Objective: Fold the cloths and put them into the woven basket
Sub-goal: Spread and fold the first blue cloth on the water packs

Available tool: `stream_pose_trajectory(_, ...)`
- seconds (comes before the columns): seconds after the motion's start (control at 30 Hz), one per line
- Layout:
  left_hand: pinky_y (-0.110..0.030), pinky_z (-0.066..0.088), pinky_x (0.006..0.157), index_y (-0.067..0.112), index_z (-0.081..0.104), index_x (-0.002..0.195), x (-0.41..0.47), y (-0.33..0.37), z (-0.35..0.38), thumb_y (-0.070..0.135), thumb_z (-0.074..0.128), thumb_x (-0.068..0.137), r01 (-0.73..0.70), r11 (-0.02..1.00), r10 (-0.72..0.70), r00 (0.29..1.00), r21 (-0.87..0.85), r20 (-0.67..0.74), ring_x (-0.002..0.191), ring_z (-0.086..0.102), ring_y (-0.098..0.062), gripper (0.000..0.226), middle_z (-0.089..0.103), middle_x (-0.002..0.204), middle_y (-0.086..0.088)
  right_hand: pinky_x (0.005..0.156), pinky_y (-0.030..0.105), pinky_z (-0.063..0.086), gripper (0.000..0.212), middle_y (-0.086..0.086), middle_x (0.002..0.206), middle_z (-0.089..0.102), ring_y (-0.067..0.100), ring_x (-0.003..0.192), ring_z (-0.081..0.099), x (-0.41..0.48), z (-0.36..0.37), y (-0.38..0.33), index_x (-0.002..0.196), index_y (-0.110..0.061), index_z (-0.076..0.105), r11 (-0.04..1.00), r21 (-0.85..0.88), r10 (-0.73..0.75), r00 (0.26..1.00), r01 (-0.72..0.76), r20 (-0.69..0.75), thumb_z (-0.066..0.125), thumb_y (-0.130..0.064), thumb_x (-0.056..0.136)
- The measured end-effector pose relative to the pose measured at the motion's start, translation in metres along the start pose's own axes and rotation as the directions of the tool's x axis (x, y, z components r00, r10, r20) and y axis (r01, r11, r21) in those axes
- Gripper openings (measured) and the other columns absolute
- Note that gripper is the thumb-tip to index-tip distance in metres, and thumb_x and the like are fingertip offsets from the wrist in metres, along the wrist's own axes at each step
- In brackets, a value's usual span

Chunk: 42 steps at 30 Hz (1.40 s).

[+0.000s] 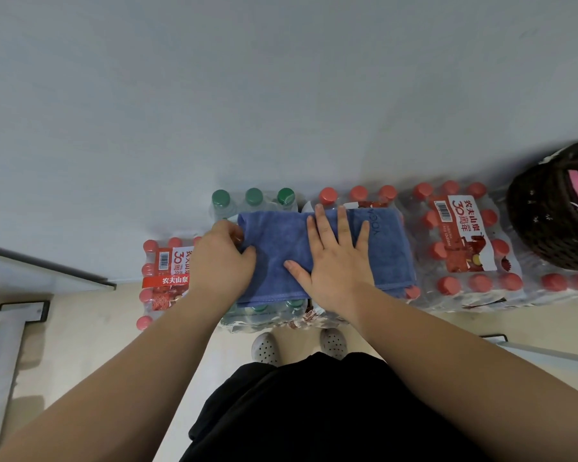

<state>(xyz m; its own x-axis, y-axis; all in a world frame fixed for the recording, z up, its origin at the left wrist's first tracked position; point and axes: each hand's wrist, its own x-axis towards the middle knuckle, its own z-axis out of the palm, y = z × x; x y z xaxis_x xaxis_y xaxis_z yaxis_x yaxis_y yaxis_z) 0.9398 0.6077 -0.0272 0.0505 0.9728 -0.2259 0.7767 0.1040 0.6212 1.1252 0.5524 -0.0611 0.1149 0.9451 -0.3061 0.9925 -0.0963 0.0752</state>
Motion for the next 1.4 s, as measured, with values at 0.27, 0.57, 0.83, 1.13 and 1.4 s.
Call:
stream_pose_trajectory(0.27, -0.016, 0.048, 0.057, 0.023, 0.060, 0.122, -0.013, 0.044, -0.005, 0.016, 0.068, 0.082, 0.018, 0.965, -0.028, 0.999, -0.261, -0.035, 0.061, 0.062, -0.007, 0.041, 0.066, 0.067, 0.001, 0.117, 0.064, -0.008, 0.095, 0.002, 0.165, -0.018, 0.031, 0.149, -0.025, -0.001, -0.002, 0.008, 0.158, -0.016, -0.005, 0.989, 0.144, -0.043, 0.999, 0.043, -0.002, 0.003, -0.078, 0.086)
stream_pose_trajectory(0.57, -0.014, 0.046, 0.062, 0.026, 0.062, 0.120, -0.035, 0.121, 0.043, 0.013, 0.070, 0.081, -0.154, 0.966, 0.144, 0.988, -0.210, -0.060, 0.064, 0.060, -0.002, 0.043, 0.062, 0.068, 0.010, 0.124, 0.044, 0.009, 0.086, -0.003, 0.165, 0.017, 0.018, 0.153, 0.004, -0.033, -0.009, 0.098, 0.157, -0.024, 0.025, 0.812, 0.575, -0.055, 0.993, 0.103, -0.101, 0.027, -0.071, 0.085)
stream_pose_trajectory(0.83, -0.019, 0.039, 0.052, 0.021, 0.060, 0.104, -0.038, 0.178, 0.113, 0.010, 0.063, 0.082, -0.188, 0.981, 0.189, 0.982, -0.038, 0.007, 0.063, 0.055, -0.011, 0.025, 0.054, 0.068, 0.009, 0.109, 0.036, 0.040, 0.068, 0.005, 0.144, 0.051, 0.021, 0.130, 0.048, -0.054, 0.001, 0.166, 0.154, -0.018, 0.033, 0.743, 0.638, -0.201, 0.977, 0.200, -0.072, 0.055, -0.032, 0.091)
stream_pose_trajectory(1.13, -0.028, 0.051, 0.067, 0.026, 0.059, 0.132, -0.045, 0.188, 0.152, 0.013, 0.059, 0.083, -0.119, 0.991, 0.118, 0.993, 0.062, 0.020, 0.084, 0.068, -0.018, 0.050, 0.073, 0.089, 0.002, 0.116, 0.037, 0.031, 0.086, -0.001, 0.154, 0.037, 0.018, 0.141, 0.031, -0.046, -0.006, 0.191, 0.158, -0.032, 0.010, 0.551, 0.813, -0.358, 0.933, 0.187, 0.028, 0.052, -0.009, 0.086)
stream_pose_trajectory(1.4, -0.037, 0.055, 0.078, 0.015, 0.070, 0.114, -0.071, 0.163, 0.134, 0.014, 0.065, 0.085, -0.202, 0.970, 0.227, 0.953, 0.136, -0.203, 0.085, 0.066, -0.023, 0.030, 0.072, 0.099, -0.003, 0.118, 0.032, 0.030, 0.050, -0.007, 0.149, 0.042, 0.011, 0.138, 0.037, -0.036, -0.004, 0.191, 0.147, -0.021, 0.047, 0.497, 0.857, -0.260, 0.966, 0.139, -0.006, 0.056, -0.024, 0.097)
